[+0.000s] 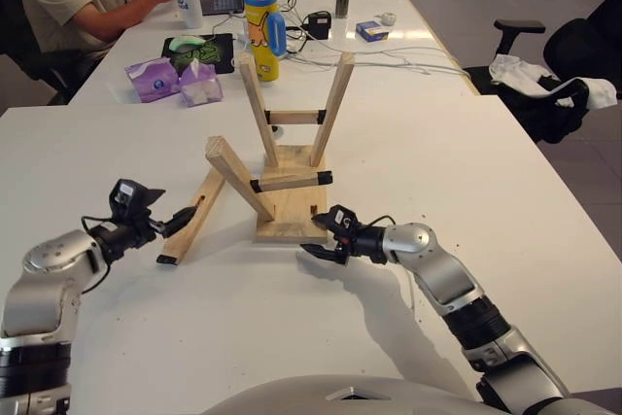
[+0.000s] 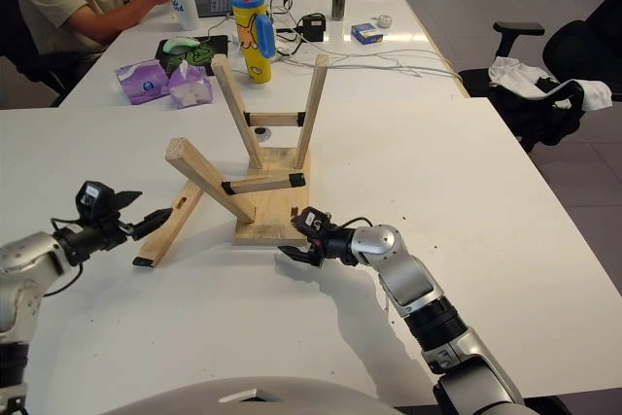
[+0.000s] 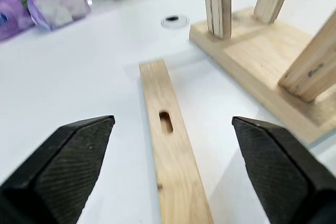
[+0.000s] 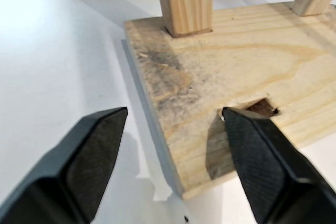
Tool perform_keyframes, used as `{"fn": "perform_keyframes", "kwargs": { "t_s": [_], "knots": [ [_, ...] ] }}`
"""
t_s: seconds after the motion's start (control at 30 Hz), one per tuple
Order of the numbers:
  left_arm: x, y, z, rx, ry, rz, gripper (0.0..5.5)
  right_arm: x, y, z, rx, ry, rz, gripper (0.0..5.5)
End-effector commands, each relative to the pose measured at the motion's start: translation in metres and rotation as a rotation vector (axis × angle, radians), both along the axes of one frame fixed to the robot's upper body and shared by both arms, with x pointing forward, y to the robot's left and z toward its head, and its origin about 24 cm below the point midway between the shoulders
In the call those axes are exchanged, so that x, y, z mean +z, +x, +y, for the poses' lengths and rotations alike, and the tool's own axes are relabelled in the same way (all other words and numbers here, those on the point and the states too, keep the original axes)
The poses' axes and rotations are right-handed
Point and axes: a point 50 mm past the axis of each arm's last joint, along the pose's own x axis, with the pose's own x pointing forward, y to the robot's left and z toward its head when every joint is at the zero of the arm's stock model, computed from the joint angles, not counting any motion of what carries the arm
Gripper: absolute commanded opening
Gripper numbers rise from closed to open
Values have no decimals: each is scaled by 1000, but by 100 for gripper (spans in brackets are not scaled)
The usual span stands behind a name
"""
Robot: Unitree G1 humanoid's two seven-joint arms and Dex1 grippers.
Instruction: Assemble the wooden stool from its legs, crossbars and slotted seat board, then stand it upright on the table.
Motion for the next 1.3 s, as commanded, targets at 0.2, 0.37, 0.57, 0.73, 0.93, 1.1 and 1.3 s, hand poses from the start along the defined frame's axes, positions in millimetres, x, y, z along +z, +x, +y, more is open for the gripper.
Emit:
{"fn": "perform_keyframes", "kwargs": {
  "t_s": [0.2, 0.37, 0.57, 0.73, 0.93, 1.1, 1.3],
  "knots": [
    [-21, 0, -7, 120, 13, 94, 416, -31, -18, 7, -27, -47, 157, 335],
    [-27, 3, -10, 128, 16, 133, 344, -32, -16, 16, -26, -38, 161, 335],
    [-34, 2, -9, 137, 60, 176, 255, -12, -2, 15, -118, 60, 55, 335],
    [-38, 0, -10, 140, 72, 185, 204, 8, 5, 4, -187, 146, -14, 335],
    [-35, 5, -10, 164, 49, 151, 204, 16, -8, -23, -272, 157, -7, 335],
    [16, 36, -1, 247, -75, -175, 204, 19, -13, -69, -470, 197, 41, 335],
    [82, 55, 14, 298, -60, -492, 204, 41, 21, -98, -658, 325, -44, 335]
  ]
}}
